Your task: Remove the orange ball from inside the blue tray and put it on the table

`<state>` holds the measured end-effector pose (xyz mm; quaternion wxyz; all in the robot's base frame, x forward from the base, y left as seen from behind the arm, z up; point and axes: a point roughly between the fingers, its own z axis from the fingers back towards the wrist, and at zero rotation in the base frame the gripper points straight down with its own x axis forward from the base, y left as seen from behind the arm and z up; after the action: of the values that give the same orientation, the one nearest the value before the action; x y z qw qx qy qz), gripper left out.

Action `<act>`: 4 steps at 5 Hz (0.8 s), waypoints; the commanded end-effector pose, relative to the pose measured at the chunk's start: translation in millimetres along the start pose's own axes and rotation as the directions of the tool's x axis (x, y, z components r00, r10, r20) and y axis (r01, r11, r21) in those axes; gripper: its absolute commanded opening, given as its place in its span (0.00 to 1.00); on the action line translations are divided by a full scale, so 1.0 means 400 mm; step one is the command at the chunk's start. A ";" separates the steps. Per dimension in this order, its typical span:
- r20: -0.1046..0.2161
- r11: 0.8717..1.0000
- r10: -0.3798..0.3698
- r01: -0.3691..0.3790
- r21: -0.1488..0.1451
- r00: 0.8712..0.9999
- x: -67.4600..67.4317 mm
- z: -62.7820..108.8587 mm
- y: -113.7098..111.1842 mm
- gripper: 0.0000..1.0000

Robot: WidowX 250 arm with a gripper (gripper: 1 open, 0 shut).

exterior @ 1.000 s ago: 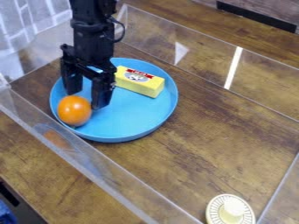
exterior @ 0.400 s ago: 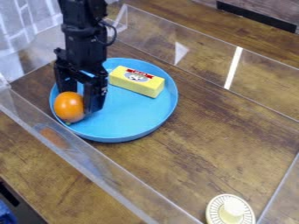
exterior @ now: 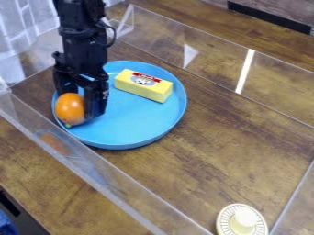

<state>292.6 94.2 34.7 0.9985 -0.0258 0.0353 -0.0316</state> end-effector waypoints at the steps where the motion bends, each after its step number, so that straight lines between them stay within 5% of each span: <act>1: 0.062 1.000 0.013 -0.013 0.007 0.998 0.000 0.043 0.020 1.00; 4: 0.068 0.999 0.021 -0.018 -0.041 0.997 -0.004 0.030 0.018 1.00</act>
<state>289.8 94.7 31.7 0.9978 -0.0549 0.0252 -0.0275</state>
